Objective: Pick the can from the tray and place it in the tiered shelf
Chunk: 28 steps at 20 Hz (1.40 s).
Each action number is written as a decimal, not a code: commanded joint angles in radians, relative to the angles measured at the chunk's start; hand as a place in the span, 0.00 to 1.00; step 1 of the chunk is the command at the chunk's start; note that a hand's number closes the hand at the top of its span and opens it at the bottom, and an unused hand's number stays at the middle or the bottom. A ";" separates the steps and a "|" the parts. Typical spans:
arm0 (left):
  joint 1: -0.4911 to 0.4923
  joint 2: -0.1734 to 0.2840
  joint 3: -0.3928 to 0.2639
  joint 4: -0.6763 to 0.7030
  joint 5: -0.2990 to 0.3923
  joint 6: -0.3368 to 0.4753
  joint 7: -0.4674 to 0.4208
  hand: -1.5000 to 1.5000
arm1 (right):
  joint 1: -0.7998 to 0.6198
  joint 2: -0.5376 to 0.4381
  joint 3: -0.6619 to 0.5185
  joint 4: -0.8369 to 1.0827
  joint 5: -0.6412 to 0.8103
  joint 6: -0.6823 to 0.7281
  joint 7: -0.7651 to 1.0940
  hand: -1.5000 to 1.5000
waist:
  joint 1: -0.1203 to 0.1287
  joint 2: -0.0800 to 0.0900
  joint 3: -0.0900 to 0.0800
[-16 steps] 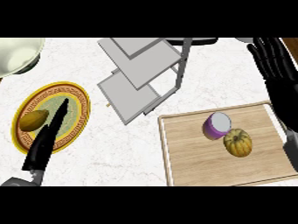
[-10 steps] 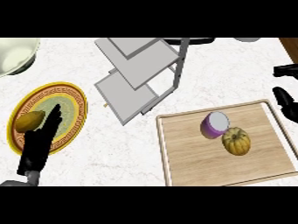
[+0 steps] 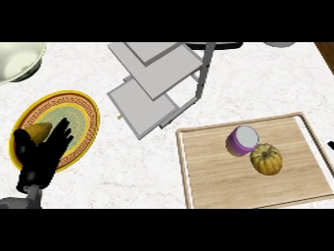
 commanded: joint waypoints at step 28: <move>-0.026 -0.063 0.043 0.045 -0.055 -0.065 0.021 0.50 | -0.350 0.011 0.400 -0.422 0.345 0.052 1.112 0.00 | 0.032 0.001 -0.001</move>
